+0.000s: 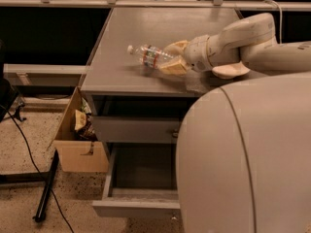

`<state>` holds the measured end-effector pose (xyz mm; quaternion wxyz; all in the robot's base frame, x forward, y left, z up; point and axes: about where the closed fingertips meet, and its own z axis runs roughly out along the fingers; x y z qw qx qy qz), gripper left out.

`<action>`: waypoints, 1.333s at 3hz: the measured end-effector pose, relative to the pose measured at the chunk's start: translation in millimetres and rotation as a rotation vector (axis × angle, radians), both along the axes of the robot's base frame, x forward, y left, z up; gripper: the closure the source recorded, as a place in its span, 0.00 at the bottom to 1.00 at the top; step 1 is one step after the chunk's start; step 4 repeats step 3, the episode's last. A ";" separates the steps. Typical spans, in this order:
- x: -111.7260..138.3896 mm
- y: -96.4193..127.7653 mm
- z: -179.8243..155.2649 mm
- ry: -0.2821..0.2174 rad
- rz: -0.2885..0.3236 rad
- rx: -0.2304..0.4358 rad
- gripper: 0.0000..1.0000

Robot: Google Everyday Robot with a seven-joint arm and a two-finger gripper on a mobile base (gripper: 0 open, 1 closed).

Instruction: Pick water bottle from middle drawer and place on counter

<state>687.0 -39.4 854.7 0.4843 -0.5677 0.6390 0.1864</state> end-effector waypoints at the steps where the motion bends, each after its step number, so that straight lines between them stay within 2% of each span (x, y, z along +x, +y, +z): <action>1: 0.0 0.0 0.0 0.000 0.000 0.000 0.14; 2: 0.0 0.0 0.0 0.000 0.000 0.000 0.00; 4: 0.0 0.0 0.0 0.000 0.000 0.000 0.00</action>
Offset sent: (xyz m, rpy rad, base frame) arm 0.0000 0.0000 0.0000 0.0000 0.0000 0.0000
